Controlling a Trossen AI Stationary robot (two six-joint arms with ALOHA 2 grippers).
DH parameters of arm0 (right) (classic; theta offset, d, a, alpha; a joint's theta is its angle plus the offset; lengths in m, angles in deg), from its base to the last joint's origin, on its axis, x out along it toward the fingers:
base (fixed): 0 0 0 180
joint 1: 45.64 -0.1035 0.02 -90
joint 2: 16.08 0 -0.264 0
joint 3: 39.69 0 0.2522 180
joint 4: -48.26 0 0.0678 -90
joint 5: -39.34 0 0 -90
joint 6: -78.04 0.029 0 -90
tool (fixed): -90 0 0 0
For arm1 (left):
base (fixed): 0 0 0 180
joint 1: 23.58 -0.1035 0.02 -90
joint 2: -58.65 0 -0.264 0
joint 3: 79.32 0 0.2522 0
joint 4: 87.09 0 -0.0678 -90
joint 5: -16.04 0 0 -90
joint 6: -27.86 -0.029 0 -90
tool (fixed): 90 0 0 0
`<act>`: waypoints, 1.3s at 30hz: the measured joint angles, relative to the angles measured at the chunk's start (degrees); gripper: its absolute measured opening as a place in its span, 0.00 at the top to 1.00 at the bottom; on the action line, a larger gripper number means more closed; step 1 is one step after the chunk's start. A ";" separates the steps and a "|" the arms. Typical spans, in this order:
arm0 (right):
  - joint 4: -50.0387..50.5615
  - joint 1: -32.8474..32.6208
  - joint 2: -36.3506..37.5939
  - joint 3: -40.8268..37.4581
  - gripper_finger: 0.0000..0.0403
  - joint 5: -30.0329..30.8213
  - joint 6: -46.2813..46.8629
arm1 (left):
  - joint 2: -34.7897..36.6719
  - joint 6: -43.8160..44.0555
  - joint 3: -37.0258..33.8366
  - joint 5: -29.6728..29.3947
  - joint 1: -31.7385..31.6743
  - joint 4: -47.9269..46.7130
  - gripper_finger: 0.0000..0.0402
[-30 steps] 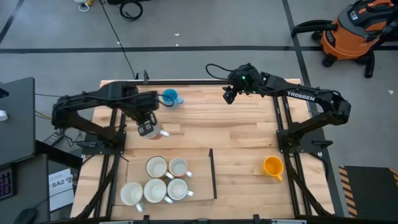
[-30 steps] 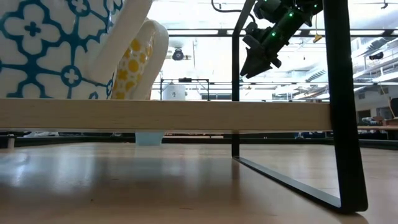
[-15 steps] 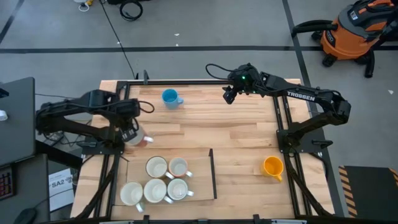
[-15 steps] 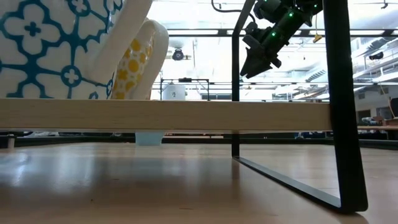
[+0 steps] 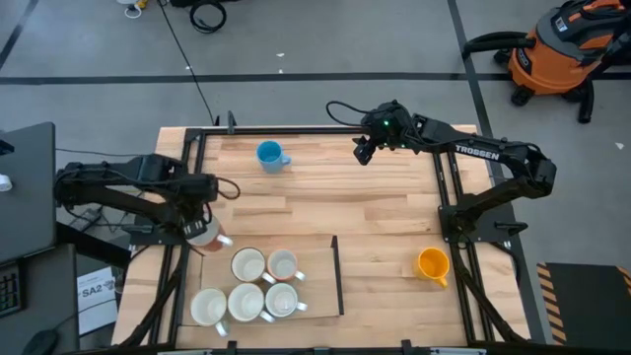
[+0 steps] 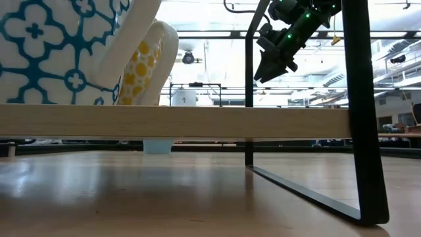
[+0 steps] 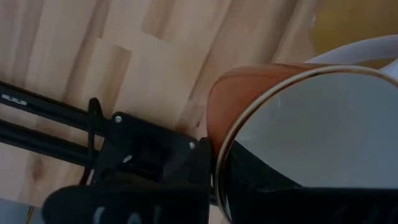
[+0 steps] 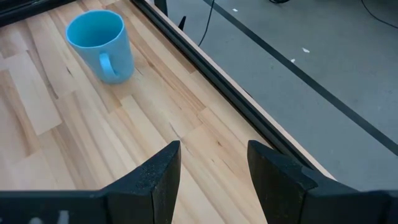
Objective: Place coffee mugs
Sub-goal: Put the orange mug on the shelf
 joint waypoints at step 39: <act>-0.02 -0.02 0.00 0.00 0.52 0.01 0.00 | -6.24 5.56 -0.01 -3.16 22.65 6.64 0.92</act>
